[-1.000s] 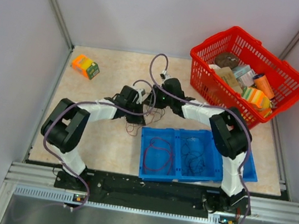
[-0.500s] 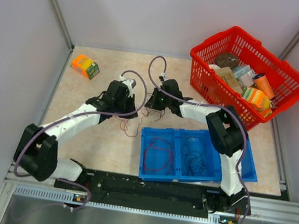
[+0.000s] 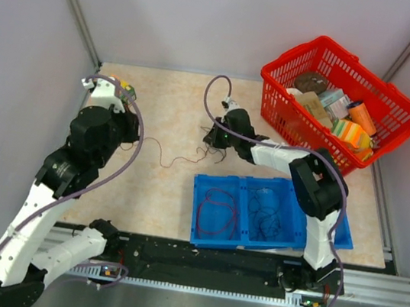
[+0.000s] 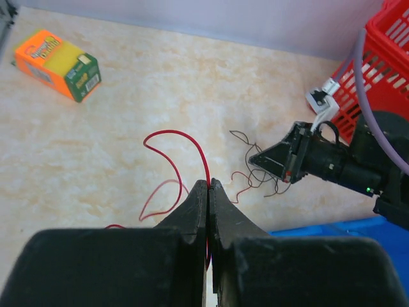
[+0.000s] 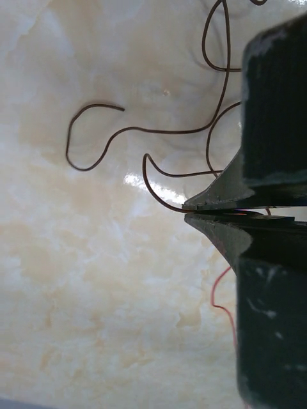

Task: Untangle the cables

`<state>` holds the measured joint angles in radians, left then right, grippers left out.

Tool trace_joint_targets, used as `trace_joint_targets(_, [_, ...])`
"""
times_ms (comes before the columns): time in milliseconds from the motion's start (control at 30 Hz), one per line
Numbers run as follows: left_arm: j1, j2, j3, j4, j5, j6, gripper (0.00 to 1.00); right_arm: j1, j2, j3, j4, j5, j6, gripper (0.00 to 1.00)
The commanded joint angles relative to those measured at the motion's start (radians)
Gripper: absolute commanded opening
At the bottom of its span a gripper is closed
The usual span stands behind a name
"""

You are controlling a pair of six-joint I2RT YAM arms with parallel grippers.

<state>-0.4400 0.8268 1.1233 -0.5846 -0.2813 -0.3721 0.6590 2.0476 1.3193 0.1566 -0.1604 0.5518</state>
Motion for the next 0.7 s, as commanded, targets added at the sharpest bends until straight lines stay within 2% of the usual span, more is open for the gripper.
trace_joint_targets(0, [0.004,0.002,0.154,-0.161,-0.104,0.025,0.0,0.013,-0.148,-0.008,0.138,-0.01,-0.042,0.0])
trace_joint_targets(133, [0.006,-0.067,0.425,-0.187,-0.133,0.053,0.0,0.013,-0.084,0.142,0.032,0.126,-0.119,0.0])
trace_joint_targets(233, [0.004,-0.081,0.666,-0.129,-0.164,0.033,0.0,0.001,0.002,0.274,-0.047,0.229,-0.135,0.0])
trace_joint_targets(367, [0.004,-0.062,0.843,-0.005,0.005,-0.005,0.0,-0.004,0.103,0.458,-0.155,0.415,-0.2,0.0])
trace_joint_targets(467, [0.004,0.007,1.004,-0.052,0.041,0.004,0.0,-0.013,0.163,0.55,-0.244,0.515,-0.251,0.0])
trace_joint_targets(533, [0.004,0.046,1.056,-0.092,0.031,0.028,0.0,-0.021,0.167,0.532,-0.22,0.504,-0.257,0.0])
trace_joint_targets(667, [0.004,0.101,0.992,-0.095,0.057,0.01,0.0,-0.03,0.193,0.575,-0.241,0.487,-0.274,0.0])
